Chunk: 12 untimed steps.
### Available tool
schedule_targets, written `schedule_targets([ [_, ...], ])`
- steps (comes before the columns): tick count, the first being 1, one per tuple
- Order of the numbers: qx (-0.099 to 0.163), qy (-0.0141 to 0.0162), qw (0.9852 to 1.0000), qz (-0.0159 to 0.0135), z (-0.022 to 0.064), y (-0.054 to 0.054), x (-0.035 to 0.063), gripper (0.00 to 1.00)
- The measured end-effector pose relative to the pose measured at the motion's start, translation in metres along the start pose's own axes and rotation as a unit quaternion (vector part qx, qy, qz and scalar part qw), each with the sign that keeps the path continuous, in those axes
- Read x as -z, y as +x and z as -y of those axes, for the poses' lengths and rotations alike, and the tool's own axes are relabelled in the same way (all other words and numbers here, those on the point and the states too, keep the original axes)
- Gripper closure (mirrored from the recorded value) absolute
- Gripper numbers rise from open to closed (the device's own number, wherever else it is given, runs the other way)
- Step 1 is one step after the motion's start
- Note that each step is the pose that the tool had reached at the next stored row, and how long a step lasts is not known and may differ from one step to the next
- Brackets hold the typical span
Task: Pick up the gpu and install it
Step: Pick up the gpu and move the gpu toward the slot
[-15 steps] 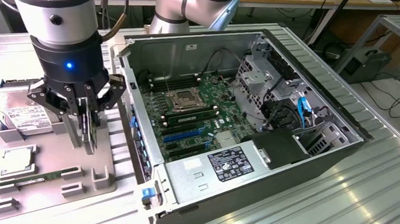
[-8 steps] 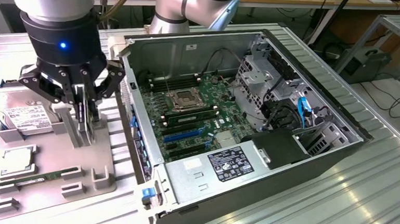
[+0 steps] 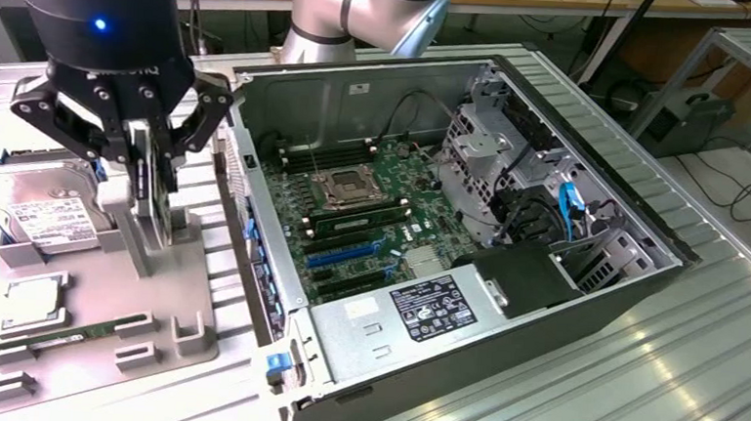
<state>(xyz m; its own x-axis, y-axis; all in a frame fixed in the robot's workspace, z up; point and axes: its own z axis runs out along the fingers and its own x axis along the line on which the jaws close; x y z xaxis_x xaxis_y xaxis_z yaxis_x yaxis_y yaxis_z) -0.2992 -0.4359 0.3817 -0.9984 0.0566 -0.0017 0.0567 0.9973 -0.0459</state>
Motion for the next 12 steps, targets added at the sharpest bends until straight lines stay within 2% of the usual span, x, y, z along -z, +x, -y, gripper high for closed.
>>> schedule_targets([
  [8,0.000,0.0000,1.0000,0.0000,0.0009,0.000,0.0205,0.72],
  [12,0.000,0.0000,1.0000,0.0000,0.0016,0.000,0.0353,0.72],
])
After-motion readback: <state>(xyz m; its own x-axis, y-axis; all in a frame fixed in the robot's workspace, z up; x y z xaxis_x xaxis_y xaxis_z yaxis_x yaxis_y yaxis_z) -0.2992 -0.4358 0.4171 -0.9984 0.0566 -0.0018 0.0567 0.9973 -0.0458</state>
